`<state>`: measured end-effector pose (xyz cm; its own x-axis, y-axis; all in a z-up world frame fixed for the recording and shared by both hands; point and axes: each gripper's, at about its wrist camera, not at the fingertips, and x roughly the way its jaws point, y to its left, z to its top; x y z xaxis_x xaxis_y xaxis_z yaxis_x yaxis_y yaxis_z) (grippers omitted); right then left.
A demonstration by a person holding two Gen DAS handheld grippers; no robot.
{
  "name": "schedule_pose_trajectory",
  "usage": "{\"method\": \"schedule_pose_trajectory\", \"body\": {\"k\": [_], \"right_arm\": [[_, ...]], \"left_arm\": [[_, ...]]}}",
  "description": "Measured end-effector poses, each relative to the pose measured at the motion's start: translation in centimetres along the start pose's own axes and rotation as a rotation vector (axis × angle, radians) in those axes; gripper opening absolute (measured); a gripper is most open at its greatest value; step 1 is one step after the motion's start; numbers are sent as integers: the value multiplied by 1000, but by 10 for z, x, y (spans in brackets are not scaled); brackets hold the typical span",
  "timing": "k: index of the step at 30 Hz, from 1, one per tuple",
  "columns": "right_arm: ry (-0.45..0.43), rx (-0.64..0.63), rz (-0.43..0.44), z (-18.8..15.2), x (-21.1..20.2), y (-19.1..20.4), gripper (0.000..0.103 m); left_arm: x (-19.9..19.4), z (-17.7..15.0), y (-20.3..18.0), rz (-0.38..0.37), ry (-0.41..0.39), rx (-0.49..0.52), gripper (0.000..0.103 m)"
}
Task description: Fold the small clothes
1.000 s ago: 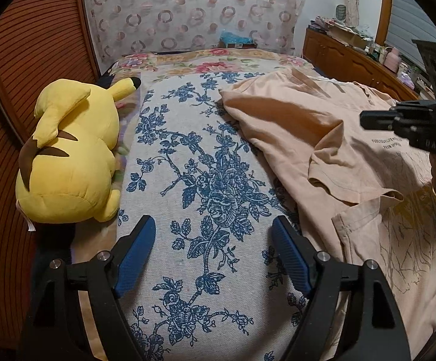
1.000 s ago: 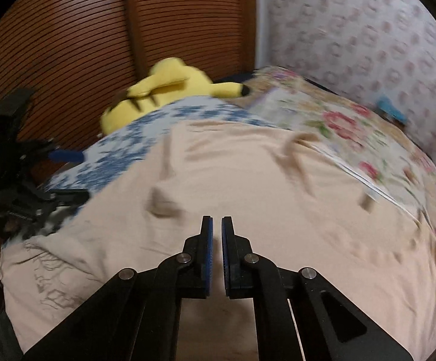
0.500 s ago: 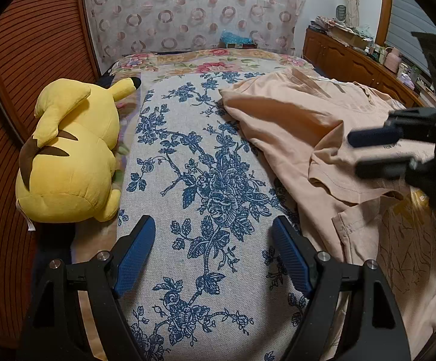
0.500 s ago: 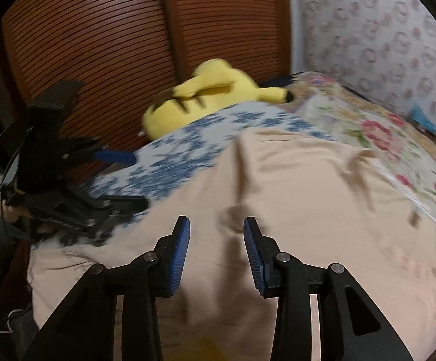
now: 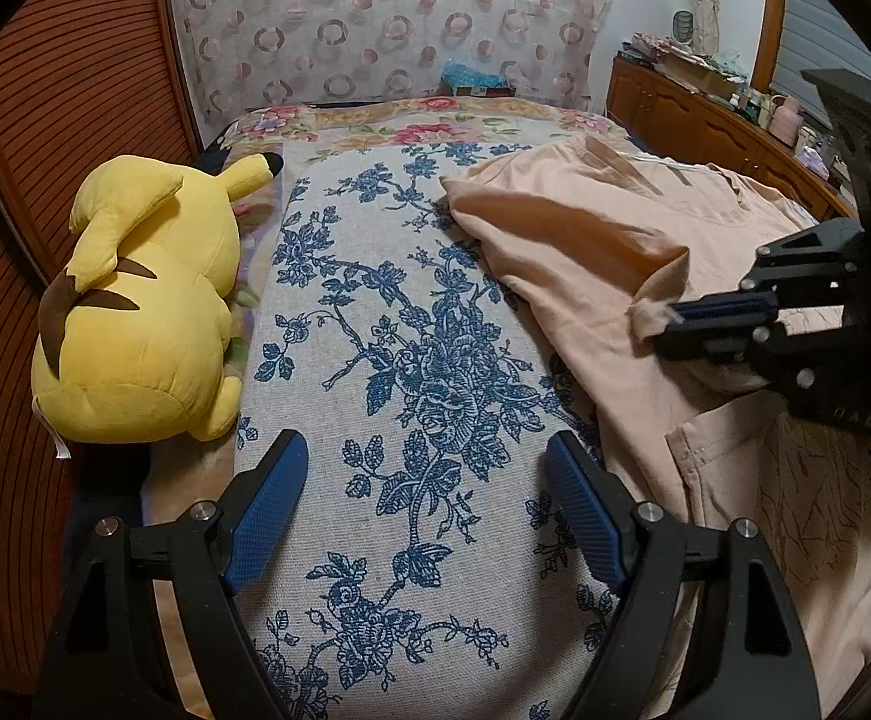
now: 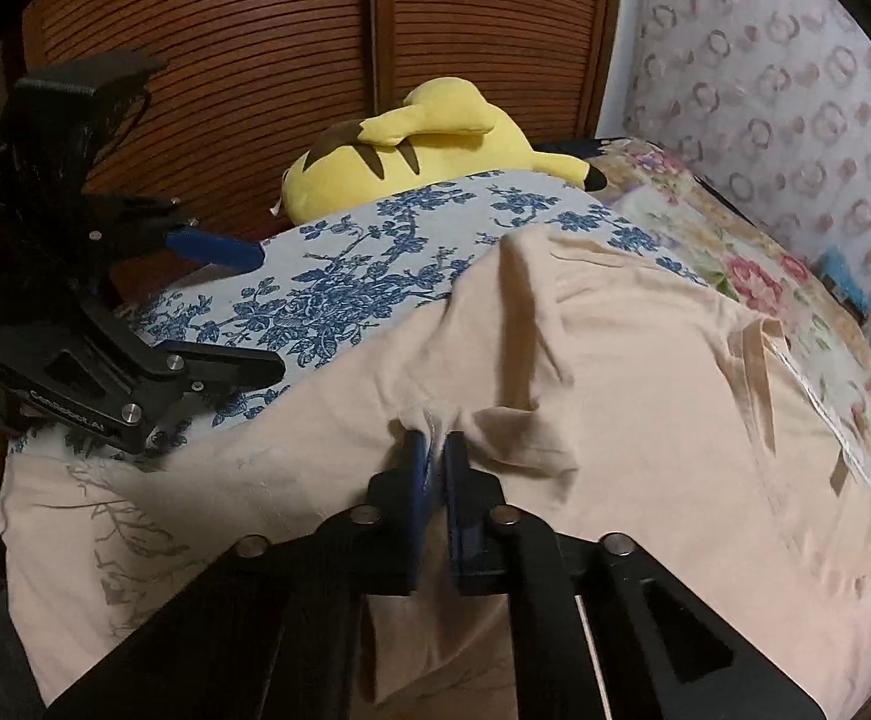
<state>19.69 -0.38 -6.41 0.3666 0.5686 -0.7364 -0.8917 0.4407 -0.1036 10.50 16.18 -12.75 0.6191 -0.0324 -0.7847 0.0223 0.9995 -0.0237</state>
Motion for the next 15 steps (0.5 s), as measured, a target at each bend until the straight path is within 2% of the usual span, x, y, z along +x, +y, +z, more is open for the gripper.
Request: {"method": "schedule_pose_trajectory", "body": {"k": [4,9,13,14,15], "right_arm": [[-52,58,-29,-4,-17,-8,5],[-105,161,-105,-20,-48,-29,5],[-120,234,-201,-40,-67,-42,5],[-122,246,-208,-46,-72,-44,9],[-116,254,-211,-49,-72,-43,19]], "left_arm": [[0,0,1,-1,0,0,82],[0,0,-1,0,0,0,82],[0,0,0,2,0,1,82],[0,0,-1,2,0,1,82],[0,0,0,3,0,2,82]]}}
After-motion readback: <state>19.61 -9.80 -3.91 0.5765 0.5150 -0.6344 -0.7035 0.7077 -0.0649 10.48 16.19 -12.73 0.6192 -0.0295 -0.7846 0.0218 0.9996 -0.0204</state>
